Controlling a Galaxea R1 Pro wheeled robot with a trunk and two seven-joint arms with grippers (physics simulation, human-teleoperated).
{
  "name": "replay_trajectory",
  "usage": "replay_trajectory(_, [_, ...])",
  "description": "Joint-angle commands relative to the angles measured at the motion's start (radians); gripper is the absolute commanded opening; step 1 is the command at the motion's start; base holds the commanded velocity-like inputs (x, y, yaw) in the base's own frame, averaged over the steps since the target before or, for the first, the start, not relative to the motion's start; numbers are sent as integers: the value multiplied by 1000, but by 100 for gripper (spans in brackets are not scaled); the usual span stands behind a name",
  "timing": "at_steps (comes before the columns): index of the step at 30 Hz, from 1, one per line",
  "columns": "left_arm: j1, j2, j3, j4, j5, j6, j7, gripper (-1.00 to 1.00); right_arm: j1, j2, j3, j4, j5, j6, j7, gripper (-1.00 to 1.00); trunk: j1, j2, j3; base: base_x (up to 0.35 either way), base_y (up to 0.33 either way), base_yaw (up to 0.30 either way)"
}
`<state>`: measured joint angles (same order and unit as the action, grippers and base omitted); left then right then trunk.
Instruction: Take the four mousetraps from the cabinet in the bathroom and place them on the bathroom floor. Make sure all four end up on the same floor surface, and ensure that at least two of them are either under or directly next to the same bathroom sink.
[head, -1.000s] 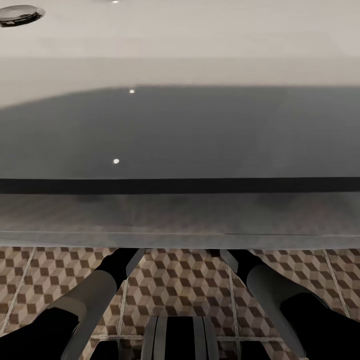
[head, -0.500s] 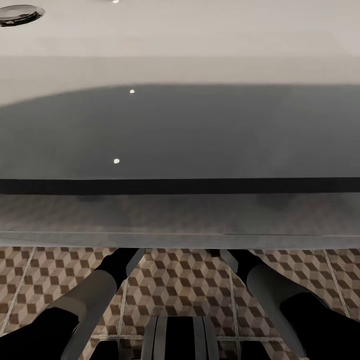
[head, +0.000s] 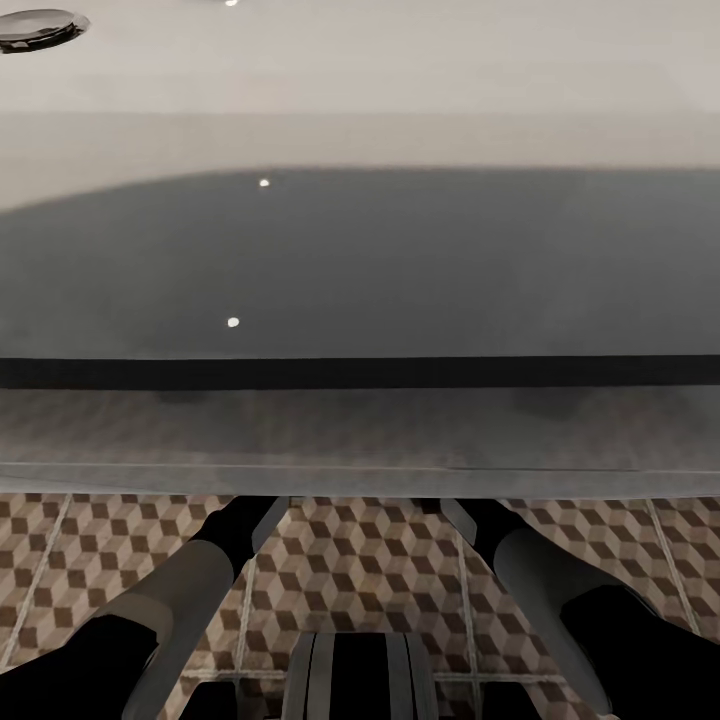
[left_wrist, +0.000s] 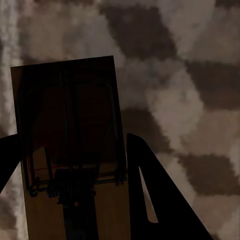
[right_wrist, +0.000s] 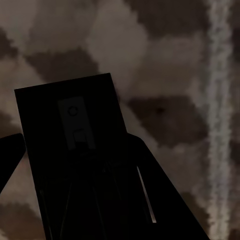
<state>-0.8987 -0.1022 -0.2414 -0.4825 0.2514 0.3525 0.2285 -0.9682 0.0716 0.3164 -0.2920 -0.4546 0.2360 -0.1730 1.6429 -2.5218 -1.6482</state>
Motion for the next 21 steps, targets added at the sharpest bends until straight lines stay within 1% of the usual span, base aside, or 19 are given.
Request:
replay_trajectory(1, [-11,1,-8,-2,8,5,9,-100,-61,-1,1,-3,-15,5,-8,-100,0,0,0,0,0,0])
replay_trajectory(6, [-11,1,-7,-2,8,5,9,-100,-61,-1,-13,-3,-15,6,-8,-100,0,0,0,0,0,0])
replay_trajectory(21, [-11,1,-7,-2,8,6,10,-100,-61,-1,-16,-2,-16,8,-6,-100,0,0,0,0,0,0])
